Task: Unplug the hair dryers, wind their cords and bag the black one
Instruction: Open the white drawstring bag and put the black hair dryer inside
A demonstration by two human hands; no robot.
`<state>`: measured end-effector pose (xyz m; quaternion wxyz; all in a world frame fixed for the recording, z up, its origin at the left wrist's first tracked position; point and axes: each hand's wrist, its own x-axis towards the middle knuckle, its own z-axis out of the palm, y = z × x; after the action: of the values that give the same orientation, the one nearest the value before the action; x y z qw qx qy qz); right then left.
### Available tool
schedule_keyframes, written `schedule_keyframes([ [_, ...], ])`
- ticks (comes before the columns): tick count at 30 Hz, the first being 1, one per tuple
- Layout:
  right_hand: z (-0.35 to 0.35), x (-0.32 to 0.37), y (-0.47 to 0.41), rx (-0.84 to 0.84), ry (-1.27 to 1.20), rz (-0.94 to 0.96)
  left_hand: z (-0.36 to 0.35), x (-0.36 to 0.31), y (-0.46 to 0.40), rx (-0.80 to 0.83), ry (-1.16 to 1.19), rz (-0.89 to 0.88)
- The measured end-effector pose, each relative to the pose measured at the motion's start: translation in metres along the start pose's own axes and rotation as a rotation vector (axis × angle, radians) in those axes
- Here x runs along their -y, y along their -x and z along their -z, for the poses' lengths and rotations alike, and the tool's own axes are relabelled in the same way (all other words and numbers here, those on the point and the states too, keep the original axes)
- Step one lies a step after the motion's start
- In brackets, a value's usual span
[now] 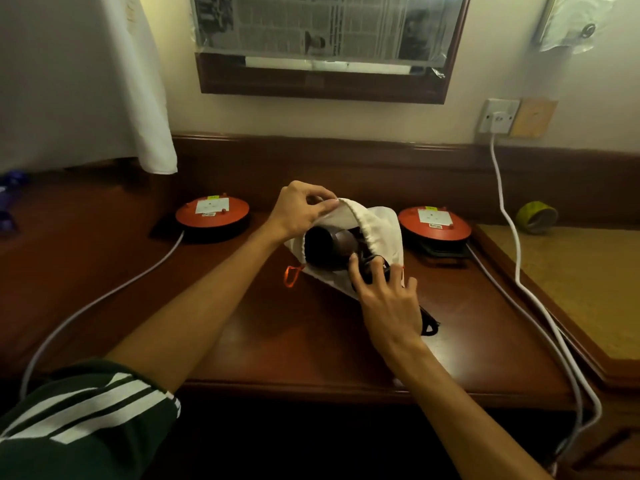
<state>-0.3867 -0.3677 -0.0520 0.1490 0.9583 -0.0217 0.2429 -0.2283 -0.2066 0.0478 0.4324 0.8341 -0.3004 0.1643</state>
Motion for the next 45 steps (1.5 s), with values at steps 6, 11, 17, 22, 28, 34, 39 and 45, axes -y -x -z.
schedule_keyframes([
  [6,-0.008,0.021,-0.019,0.163,-0.089,0.043,0.001,0.006,0.016,0.131,-0.004,0.010],
  [11,-0.002,-0.003,-0.012,0.209,-0.651,-0.015,-0.011,0.011,0.024,0.166,-0.049,-0.023],
  [17,-0.012,-0.013,0.001,0.275,-0.756,-0.237,-0.022,0.001,0.030,0.156,-0.059,-0.067],
  [22,-0.006,0.006,-0.014,0.079,-0.971,-0.387,-0.026,-0.007,0.033,0.237,-0.070,-0.100],
  [28,-0.010,0.037,-0.048,0.028,-1.166,-0.516,-0.024,-0.006,0.032,0.367,-0.030,-0.058],
  [34,-0.024,0.024,-0.042,0.315,-1.410,-0.335,-0.008,0.001,0.030,0.322,0.000,-0.038],
  [39,-0.035,0.013,-0.025,0.366,-1.332,-0.122,-0.012,0.012,0.035,0.350,0.018,-0.012],
  [45,-0.042,0.031,-0.038,0.211,-1.083,-0.086,-0.017,0.007,0.036,0.400,0.054,0.023],
])
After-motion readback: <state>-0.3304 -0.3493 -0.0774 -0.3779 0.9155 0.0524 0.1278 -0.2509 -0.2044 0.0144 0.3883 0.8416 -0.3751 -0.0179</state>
